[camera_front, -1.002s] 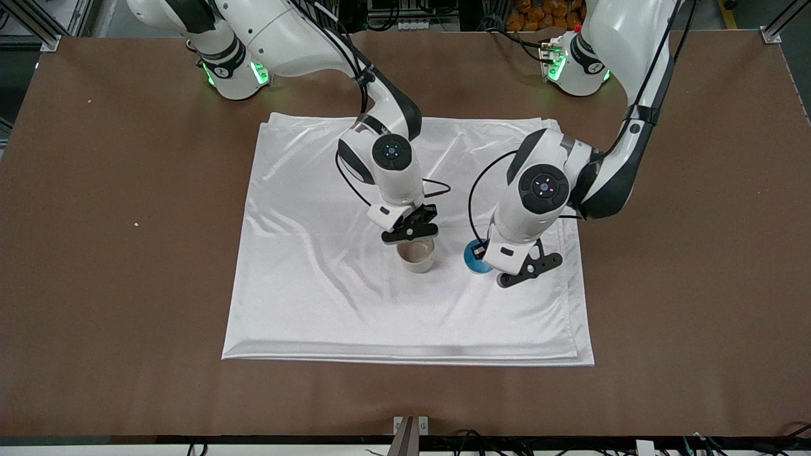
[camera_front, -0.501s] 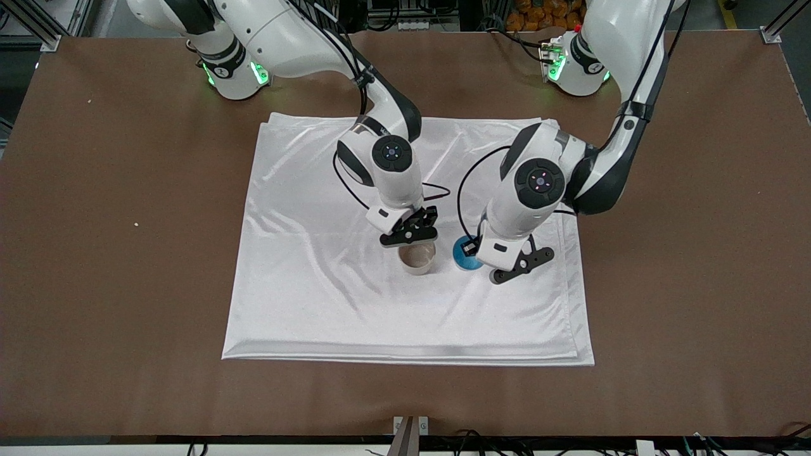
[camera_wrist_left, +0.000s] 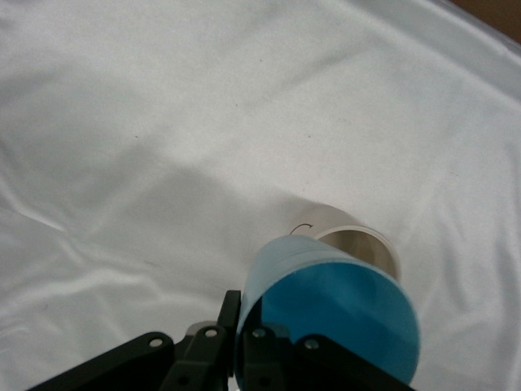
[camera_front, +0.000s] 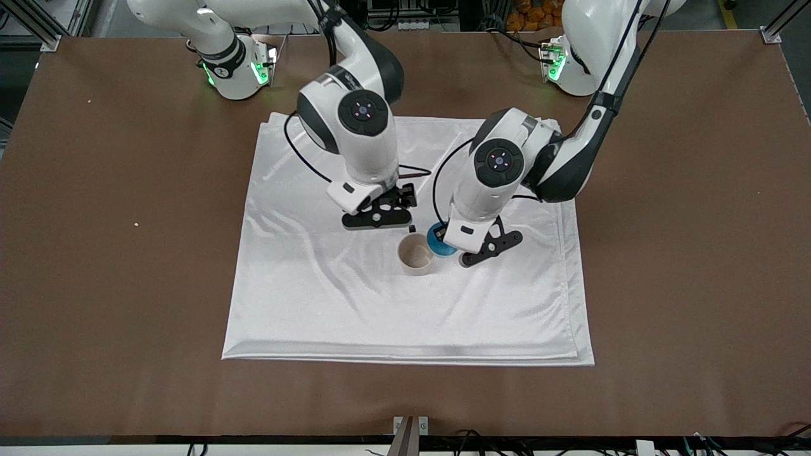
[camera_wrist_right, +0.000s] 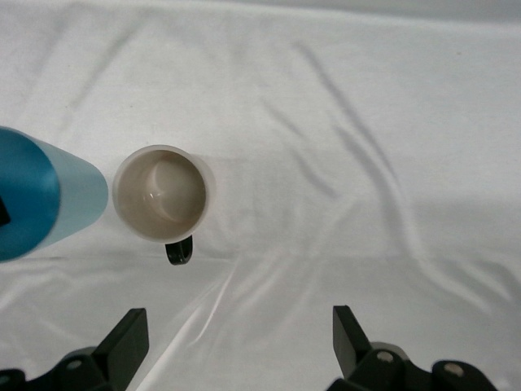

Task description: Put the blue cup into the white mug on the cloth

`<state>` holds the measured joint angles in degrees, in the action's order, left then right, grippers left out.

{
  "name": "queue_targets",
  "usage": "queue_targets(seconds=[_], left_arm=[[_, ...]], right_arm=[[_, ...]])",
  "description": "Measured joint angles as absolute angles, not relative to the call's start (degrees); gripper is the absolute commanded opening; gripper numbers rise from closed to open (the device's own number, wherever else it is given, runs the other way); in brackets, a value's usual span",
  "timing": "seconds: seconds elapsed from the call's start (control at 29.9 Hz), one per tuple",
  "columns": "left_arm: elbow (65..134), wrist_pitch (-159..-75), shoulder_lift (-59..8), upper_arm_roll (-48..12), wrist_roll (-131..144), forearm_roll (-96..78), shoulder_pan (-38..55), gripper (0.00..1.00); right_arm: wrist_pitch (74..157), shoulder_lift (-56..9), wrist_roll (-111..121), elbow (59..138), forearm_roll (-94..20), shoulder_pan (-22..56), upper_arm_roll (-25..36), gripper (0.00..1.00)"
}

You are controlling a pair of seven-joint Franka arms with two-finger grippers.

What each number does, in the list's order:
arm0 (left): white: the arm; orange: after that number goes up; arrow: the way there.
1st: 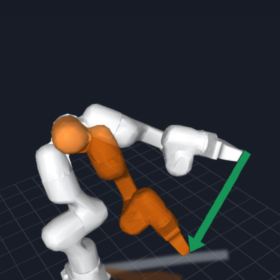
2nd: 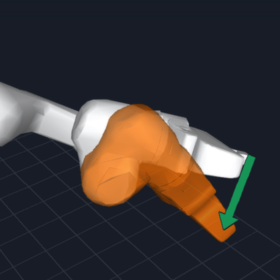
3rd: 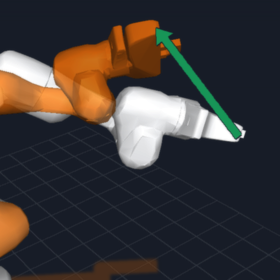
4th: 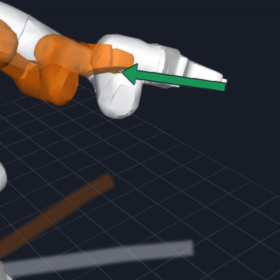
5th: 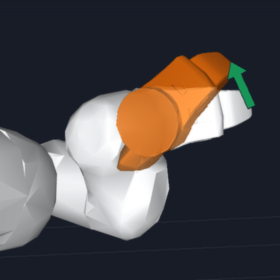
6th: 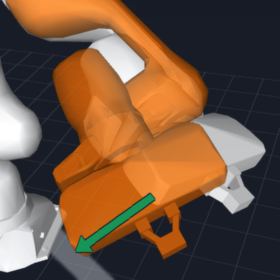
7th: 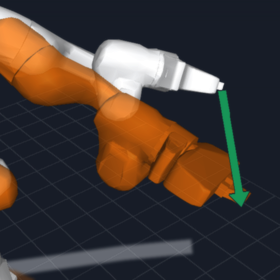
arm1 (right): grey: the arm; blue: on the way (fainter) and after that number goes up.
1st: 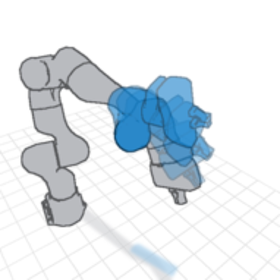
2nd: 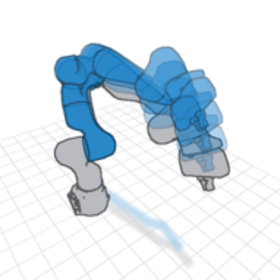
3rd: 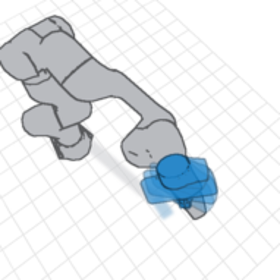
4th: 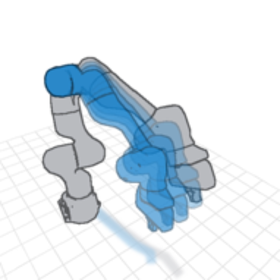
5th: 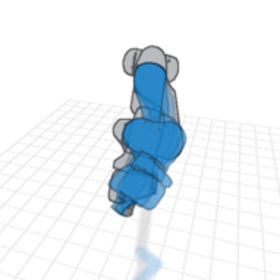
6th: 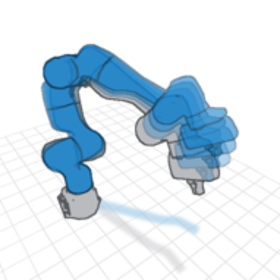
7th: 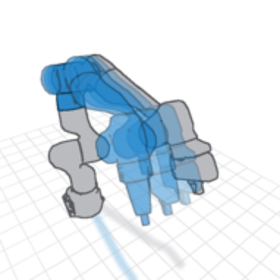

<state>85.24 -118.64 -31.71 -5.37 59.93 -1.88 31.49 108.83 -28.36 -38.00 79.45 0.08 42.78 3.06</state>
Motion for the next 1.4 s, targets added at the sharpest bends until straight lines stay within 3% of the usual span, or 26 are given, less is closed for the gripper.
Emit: queue_targets(seconds=[0.33,0.57,0.7,1.04,1.1,1.4], left_arm=[[84.73,-120.67,-33.86,-5.05,62.32,-1.88,34.05,0.00],[84.48,-123.22,-35.78,-4.79,63.37,-1.88,35.31,0.00],[84.42,-124.17,-36.65,-4.64,63.39,-1.87,35.94,0.00],[84.20,-125.55,-38.01,-4.48,63.41,-1.87,36.25,0.00],[84.19,-125.82,-38.27,-4.46,63.41,-1.87,36.25,0.10],[84.14,-126.99,-39.50,-4.46,63.41,-1.87,36.28,0.14]], right_arm=[[95.88,-18.70,-36.12,79.23,0.09,37.64,3.39,1.00],[82.87,-15.46,-35.09,74.65,0.16,32.01,3.67,1.00],[79.87,-13.20,-31.62,73.10,0.21,26.97,3.80,1.00],[77.75,-9.51,-21.47,73.46,0.20,14.30,4.02,1.00],[78.24,-9.52,-20.78,73.78,0.19,12.61,4.03,1.00],[87.05,-8.88,-13.38,79.87,0.15,7.07,4.04,1.00]])
